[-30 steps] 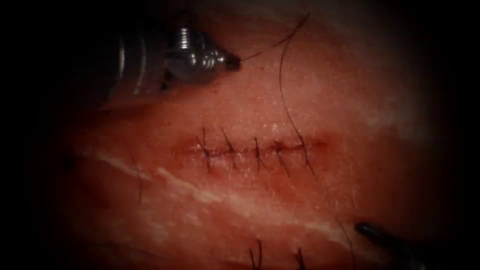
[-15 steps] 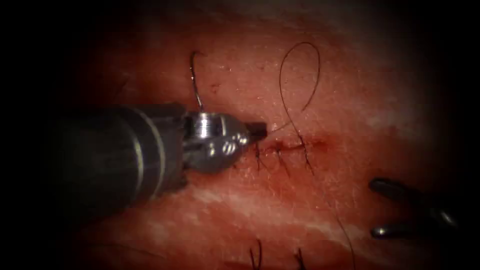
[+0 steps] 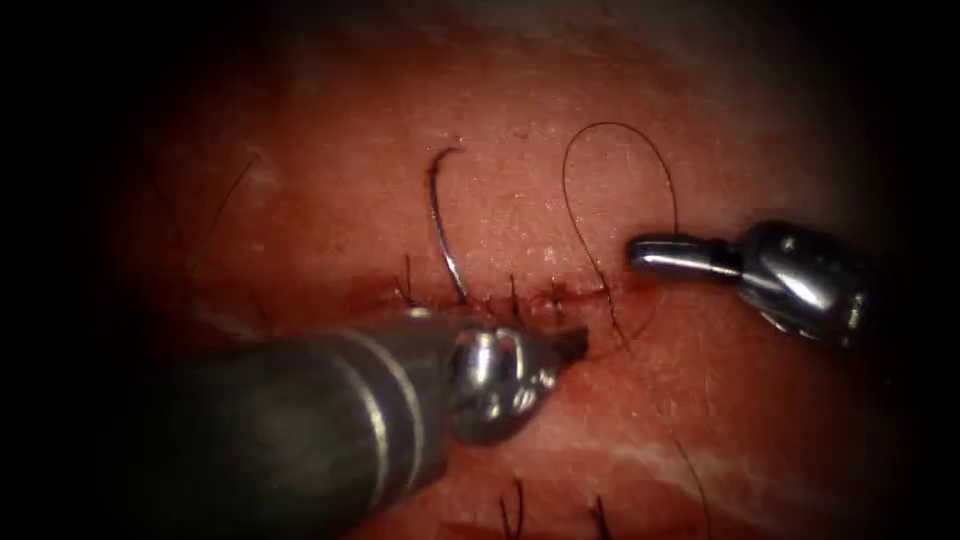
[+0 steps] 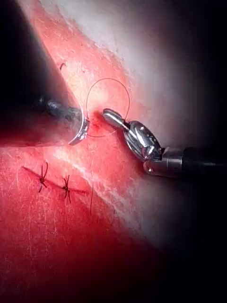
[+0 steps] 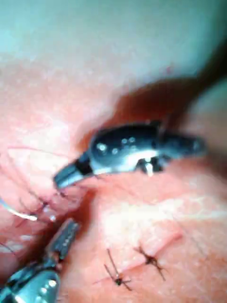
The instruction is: Wound Closure
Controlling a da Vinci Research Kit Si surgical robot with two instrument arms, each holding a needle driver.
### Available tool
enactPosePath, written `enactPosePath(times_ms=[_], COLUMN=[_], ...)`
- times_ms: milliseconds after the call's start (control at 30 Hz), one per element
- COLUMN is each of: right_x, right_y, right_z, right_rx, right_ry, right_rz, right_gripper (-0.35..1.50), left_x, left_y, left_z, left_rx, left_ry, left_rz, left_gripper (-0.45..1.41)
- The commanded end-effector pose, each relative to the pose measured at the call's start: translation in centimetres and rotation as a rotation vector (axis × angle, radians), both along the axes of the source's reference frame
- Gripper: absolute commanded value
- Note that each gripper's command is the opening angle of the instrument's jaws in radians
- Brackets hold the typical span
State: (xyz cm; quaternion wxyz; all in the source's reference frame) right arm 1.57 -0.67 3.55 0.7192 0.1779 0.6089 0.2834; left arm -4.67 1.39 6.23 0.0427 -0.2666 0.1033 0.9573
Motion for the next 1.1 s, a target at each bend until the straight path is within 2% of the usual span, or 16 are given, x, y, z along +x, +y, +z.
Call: enactPosePath(times_ms=[33, 67, 233, 400, 467, 567, 600, 633, 833, 933, 967, 1067, 1100], right_x=[0.14, 0.24, 0.39, 0.41, 0.43, 0.44, 0.45, 0.45, 0.45, 0.44, 0.41, 0.38, 0.38], right_y=[-0.03, 0.02, 0.04, 0.01, -0.01, -0.03, -0.05, -0.05, 0.00, 0.01, 0.01, 0.00, 0.00], right_z=[0.01, -0.01, -0.04, -0.07, -0.10, -0.12, -0.15, -0.15, -0.17, -0.18, -0.19, -0.19, -0.19], right_rx=[0.008, 0.014, 0.016, 0.031, 0.054, 0.059, 0.058, 0.058, 0.058, 0.059, 0.005, -0.049, -0.049], right_ry=[0.015, 0.036, 0.092, 0.154, 0.210, 0.246, 0.289, 0.289, 0.415, 0.416, 0.400, 0.391, 0.391], right_rz=[-0.008, -0.021, -0.062, -0.101, -0.146, -0.178, -0.217, -0.217, -0.333, -0.399, -0.512, -0.605, -0.605], right_gripper=[-0.15, -0.15, -0.13, -0.15, -0.16, -0.18, -0.20, -0.20, -0.35, -0.35, -0.35, -0.35, -0.35], left_x=[-0.08, -0.09, -0.07, -0.03, -0.02, -0.01, 0.00, 0.00, 0.02, 0.02, 0.03, 0.02, 0.02], left_y=[-0.05, -0.06, -0.02, 0.04, 0.06, 0.08, 0.10, 0.10, 0.13, 0.14, 0.16, 0.19, 0.19], left_z=[0.10, 0.16, 0.33, 0.47, 0.55, 0.59, 0.63, 0.63, 0.66, 0.65, 0.65, 0.68, 0.68], left_rx=[-0.004, -0.016, -0.038, -0.049, -0.051, -0.050, -0.048, -0.048, -0.045, -0.044, -0.042, -0.043, -0.043], left_ry=[0.007, 0.019, 0.055, 0.067, 0.069, 0.064, 0.053, 0.053, 0.042, 0.041, 0.037, 0.038, 0.038], left_rz=[0.002, 0.008, 0.011, 0.016, 0.016, 0.018, 0.023, 0.023, 0.029, 0.030, 0.032, 0.031, 0.031], left_gripper=[-0.45, -0.45, -0.45, -0.45, -0.45, -0.45, -0.45, -0.45, -0.45, -0.45, -0.45, -0.45, -0.45])
